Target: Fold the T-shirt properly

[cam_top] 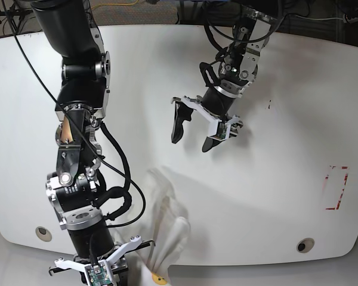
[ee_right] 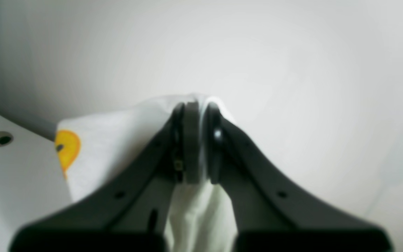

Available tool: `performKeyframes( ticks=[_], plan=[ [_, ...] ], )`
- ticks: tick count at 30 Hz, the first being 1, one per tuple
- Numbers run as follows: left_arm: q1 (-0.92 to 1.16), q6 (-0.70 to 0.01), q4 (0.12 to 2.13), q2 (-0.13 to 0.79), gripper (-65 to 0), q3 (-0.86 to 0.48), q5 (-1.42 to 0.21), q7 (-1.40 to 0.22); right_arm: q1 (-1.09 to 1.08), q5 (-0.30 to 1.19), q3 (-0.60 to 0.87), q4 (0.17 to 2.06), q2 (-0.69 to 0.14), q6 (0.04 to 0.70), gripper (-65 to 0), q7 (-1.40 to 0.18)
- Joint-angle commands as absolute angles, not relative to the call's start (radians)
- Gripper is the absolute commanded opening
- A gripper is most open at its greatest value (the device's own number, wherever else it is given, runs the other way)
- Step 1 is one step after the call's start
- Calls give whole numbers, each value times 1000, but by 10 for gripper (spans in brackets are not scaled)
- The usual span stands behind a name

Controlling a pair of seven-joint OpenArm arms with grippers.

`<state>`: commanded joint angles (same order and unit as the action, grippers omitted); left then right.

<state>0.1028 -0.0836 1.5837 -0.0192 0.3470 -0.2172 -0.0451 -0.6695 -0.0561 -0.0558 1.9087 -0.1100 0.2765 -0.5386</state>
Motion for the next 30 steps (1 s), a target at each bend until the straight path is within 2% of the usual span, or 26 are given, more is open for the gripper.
performKeyframes(
  ticks=[8,20,24,26,30],
  plan=[
    [84,-82,1526,-54,-193,379,-222,-94,-652,-53,-40,1990,-108,277,-648,-538],
    [47,-80,1481,-133,-191,365,-233,-121,-639,-51,-67,1988,-74,280,-650,-546],
    [47,-80,1492,-120,-192,363,-237,-118,-637,-50,-94,1982,-59,281,-650,-560],
    [64,-76,1526,-68,-197,344,-244,-106,-643,-45,-128,1969,-27,282,-647,-593],
    [70,-76,1539,-44,-197,326,-249,-102,-650,-45,-144,1965,-23,281,-646,-598]
  ],
)
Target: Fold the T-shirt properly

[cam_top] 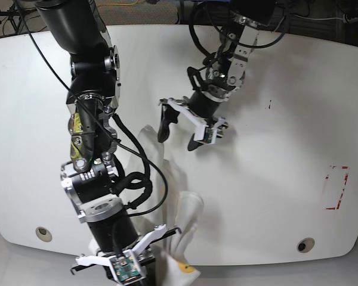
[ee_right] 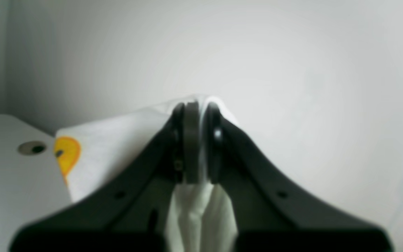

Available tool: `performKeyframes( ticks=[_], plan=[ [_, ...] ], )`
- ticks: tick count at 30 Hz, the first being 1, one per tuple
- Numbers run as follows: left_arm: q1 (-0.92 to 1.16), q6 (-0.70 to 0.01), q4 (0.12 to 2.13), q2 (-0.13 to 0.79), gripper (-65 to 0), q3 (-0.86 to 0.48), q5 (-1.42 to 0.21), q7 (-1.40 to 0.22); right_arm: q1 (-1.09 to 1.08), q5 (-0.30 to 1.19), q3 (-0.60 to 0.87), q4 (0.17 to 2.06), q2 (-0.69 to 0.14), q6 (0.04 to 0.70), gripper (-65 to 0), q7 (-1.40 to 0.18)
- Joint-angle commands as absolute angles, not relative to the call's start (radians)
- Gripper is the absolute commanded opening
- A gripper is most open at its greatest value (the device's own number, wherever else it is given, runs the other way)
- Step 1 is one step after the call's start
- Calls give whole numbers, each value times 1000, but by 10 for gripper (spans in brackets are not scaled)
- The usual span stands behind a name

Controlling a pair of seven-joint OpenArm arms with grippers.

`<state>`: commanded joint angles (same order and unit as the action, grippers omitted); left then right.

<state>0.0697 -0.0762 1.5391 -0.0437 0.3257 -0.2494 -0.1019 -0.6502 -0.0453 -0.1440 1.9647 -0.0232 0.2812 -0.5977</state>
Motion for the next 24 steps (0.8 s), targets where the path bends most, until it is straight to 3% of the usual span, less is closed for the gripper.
performKeyframes(
  ticks=[12,24],
  plan=[
    [71,-74,1509,-30,-196,334,-230,-96,-681,-47,-128,1958,-55,274,-642,-582],
    [15,-68,1443,-30,-201,352,-197,-128,-709,-29,-148,1978,-70,301,-643,-664]
  ],
)
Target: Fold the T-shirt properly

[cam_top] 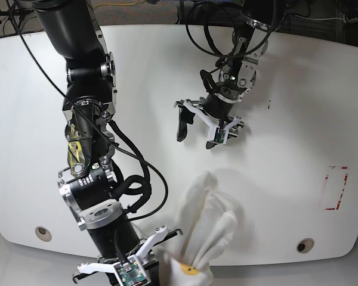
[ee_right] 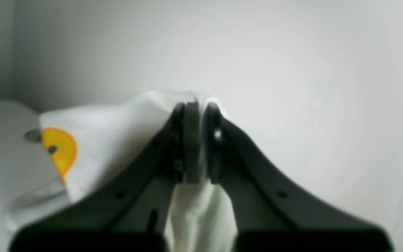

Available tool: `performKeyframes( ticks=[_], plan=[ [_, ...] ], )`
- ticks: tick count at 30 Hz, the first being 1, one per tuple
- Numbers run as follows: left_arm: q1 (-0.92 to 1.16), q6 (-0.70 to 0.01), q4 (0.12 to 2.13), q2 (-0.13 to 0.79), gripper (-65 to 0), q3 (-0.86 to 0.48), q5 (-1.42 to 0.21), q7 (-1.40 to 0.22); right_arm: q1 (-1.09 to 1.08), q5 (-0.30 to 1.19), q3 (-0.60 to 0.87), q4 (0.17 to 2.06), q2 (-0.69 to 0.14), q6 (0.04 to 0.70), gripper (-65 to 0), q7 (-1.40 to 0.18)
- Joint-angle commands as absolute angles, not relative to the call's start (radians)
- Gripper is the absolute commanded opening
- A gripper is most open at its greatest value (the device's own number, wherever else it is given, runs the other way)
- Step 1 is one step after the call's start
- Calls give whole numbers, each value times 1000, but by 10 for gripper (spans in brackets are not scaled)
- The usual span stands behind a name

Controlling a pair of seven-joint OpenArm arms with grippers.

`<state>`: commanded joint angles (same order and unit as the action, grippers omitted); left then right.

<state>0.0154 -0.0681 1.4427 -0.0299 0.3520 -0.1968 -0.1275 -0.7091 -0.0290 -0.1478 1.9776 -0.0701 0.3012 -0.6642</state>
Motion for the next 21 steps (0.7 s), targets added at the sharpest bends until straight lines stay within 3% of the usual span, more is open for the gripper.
performKeyframes(
  ticks=[12,21],
  plan=[
    [-38,-89,1416,-47,-197,369,-210,-127,-726,-29,-142,1990,-64,313,-644,-662],
    [-32,-151,1428,-64,-196,388,-201,-125,-733,-23,-144,1994,-62,305,-644,-650]
  ],
)
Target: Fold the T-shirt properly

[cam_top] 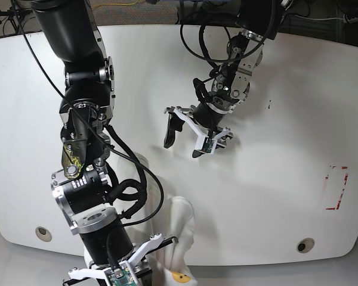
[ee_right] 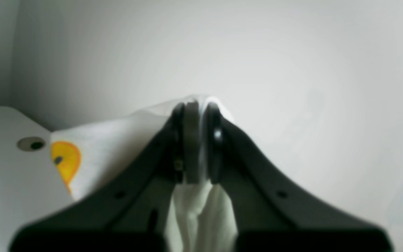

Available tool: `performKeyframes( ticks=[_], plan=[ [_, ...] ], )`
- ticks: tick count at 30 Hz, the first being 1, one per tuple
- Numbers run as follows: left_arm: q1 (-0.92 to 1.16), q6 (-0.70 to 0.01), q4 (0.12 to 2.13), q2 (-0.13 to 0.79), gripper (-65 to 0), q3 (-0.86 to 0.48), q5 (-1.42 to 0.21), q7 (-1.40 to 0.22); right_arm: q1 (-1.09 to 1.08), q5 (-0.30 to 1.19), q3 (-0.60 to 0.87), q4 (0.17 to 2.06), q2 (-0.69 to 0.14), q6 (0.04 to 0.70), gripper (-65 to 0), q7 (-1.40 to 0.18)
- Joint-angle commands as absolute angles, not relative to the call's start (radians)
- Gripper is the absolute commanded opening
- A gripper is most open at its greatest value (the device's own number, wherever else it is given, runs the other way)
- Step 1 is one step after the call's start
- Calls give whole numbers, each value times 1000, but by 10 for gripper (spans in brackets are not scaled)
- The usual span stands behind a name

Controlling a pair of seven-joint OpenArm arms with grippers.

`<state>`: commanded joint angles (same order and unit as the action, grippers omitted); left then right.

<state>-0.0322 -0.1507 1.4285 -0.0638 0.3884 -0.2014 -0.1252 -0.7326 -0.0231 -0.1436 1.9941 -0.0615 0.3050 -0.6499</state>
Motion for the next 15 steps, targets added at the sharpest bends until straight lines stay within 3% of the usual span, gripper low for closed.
performKeyframes(
  ticks=[15],
  plan=[
    [-22,-92,1417,-72,-191,450,-196,-120,-708,-24,-154,1996,-62,305,-642,-659]
  ],
)
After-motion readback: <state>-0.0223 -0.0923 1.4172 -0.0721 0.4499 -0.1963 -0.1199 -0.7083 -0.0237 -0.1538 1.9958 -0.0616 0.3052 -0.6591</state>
